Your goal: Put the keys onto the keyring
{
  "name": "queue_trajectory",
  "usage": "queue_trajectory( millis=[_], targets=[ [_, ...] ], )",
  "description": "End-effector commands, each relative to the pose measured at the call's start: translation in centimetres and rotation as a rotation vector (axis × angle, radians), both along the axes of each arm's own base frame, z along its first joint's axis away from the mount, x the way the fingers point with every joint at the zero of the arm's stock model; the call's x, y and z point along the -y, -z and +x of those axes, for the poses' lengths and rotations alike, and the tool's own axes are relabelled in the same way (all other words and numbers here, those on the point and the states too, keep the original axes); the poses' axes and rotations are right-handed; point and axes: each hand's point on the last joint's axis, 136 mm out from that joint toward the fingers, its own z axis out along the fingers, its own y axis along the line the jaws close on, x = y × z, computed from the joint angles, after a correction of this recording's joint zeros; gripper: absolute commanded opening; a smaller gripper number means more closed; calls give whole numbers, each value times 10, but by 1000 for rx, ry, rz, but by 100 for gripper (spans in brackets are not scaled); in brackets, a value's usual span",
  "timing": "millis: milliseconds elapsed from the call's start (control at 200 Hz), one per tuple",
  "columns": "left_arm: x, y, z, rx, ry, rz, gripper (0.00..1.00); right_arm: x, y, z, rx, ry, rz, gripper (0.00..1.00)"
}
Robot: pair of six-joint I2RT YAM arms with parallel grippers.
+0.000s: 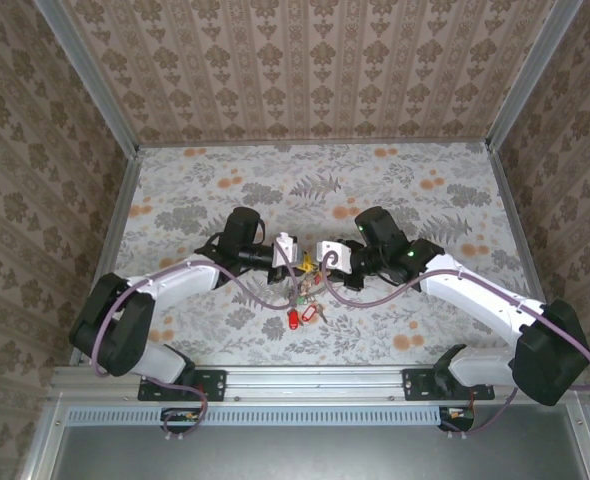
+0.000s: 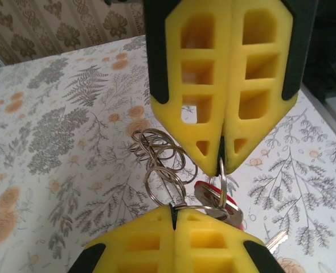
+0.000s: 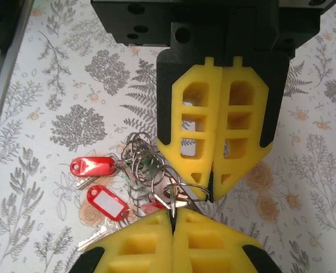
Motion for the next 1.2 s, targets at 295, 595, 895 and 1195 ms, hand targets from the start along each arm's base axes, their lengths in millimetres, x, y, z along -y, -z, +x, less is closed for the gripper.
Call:
queue_trajectory(
  millis=[295,595,895,1195],
  targets=[
    [4,4,12,-297,-74,-4,0,6,22,-1,152,-62,-128,0],
    [4,18,20,-453,-121,29,0,9,21,-2,260,-77,-134,0],
    [3,27,25,-545,-173,39,0,19,29,-3,319,-88,-187,0],
    [1,27,28,-523,-184,35,0,40,25,-10,175,44,-140,0]
  ],
)
